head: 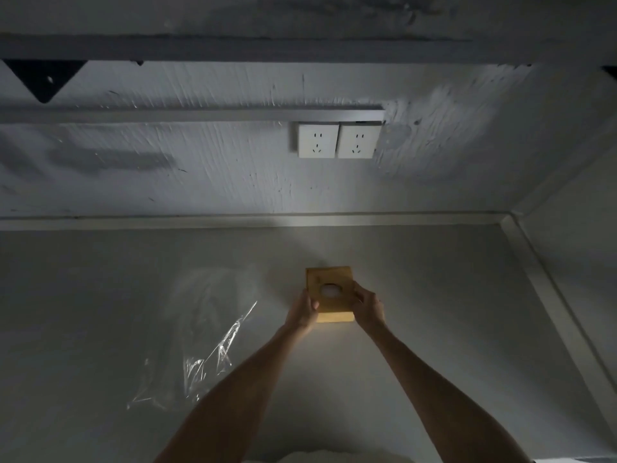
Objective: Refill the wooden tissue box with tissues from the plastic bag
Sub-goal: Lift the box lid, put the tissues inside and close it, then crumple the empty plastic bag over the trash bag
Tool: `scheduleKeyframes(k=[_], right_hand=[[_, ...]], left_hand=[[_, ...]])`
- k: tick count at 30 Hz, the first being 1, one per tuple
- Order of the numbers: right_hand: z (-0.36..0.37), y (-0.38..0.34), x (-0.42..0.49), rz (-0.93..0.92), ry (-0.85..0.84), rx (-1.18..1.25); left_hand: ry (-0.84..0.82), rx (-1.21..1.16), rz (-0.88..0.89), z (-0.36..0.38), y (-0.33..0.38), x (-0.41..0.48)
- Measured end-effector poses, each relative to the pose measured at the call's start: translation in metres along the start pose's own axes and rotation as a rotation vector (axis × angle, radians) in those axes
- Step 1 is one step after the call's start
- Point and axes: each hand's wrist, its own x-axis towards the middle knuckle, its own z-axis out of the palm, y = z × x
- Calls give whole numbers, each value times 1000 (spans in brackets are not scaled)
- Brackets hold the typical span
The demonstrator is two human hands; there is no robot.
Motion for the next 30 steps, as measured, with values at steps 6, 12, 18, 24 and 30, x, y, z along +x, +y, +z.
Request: scheduleKeyframes(k=[6,12,18,24,30], right_hand=[[1,-1,-6,-78,83,-62],[74,-51,-50,-385,86,-206],[169,-102,-78,275,-640,4],[213,-128,-104,603,-583,408],[219,-147,-98,288,-298,500]], left_hand=[[137,141,161,-2,-17,-23],[520,544,87,-10,-113,-93],[473,640,-172,-42,-171,-138],[456,658,-109,-78,-204,-162],[575,532,167,-86,-224,-190]])
